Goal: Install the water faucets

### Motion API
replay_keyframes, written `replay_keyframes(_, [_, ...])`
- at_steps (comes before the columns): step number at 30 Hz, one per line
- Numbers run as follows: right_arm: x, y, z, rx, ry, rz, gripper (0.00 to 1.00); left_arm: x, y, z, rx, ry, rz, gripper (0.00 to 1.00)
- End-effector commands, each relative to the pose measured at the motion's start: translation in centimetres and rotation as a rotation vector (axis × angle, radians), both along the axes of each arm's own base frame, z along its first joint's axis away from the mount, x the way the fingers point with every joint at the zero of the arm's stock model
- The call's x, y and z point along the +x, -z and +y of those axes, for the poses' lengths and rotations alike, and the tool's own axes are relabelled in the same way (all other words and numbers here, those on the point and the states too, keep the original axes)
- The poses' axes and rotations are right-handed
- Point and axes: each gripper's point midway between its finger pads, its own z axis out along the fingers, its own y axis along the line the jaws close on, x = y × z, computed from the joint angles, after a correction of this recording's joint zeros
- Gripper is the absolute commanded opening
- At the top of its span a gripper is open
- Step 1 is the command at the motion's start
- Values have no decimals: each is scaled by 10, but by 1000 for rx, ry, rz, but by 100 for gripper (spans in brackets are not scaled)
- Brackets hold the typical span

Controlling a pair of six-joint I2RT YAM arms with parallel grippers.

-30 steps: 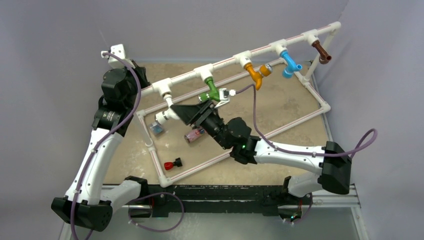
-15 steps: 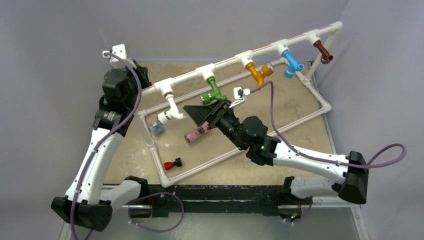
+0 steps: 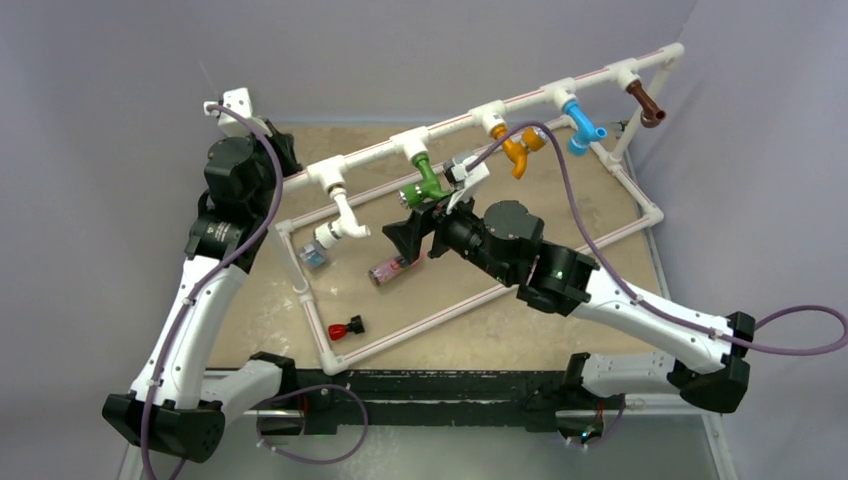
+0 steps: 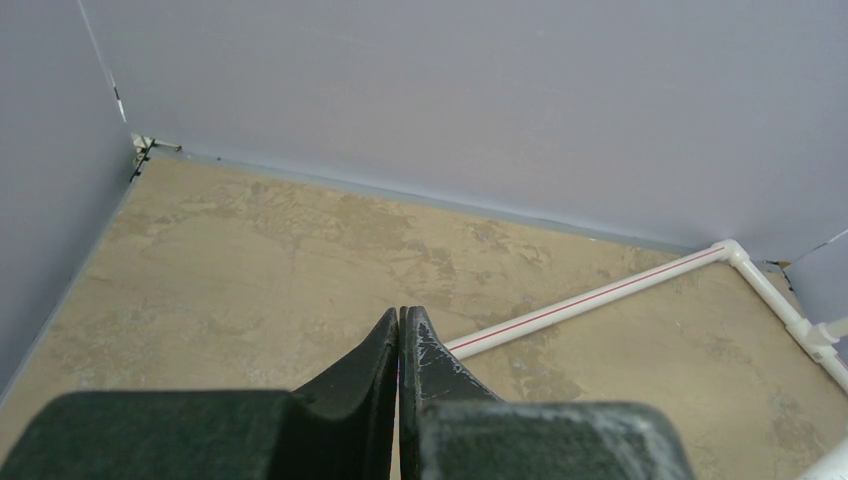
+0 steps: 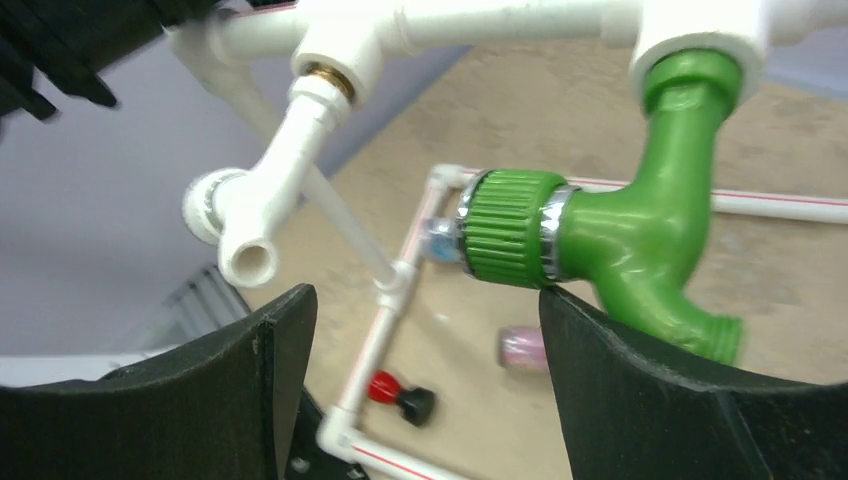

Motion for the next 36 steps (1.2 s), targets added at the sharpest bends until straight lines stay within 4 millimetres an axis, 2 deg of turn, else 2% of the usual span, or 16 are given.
replay_keyframes(1, [6,-156,-44,140,69,-389,82,-35,98,-16,123,138,362,0])
replay_keyframes(2, [4,-165,-46,125,61,-403,82,-35,98,-16,124,139,362,0])
replay_keyframes(11, [-24,-186,-30,-36,-149,-608,79,-34,98,-16,126,138,363,0])
replay_keyframes(17, [-41,-179,-10,-164,-261,-753,78,-34,100,-16,129,134,364,0])
replay_keyframes(20, [-60,-166,6,-249,-308,-851,79,-34,100,-16,127,136,364,0])
replay_keyframes(24, [-75,-146,25,-378,-332,-965,81,-34,101,-17,128,141,365,0])
replay_keyframes(26, [-81,-126,36,-437,-334,-964,81,-34,100,-17,128,141,363,0])
replay_keyframes(27, [-82,-119,40,-521,-316,-1038,82,-34,100,-17,128,140,364,0])
replay_keyframes(30, [-83,-98,48,-688,-277,-1156,84,-34,101,-17,128,140,365,0])
replay_keyframes(36, [-70,-63,58,-972,-171,-1281,84,-34,101,-18,128,142,365,0])
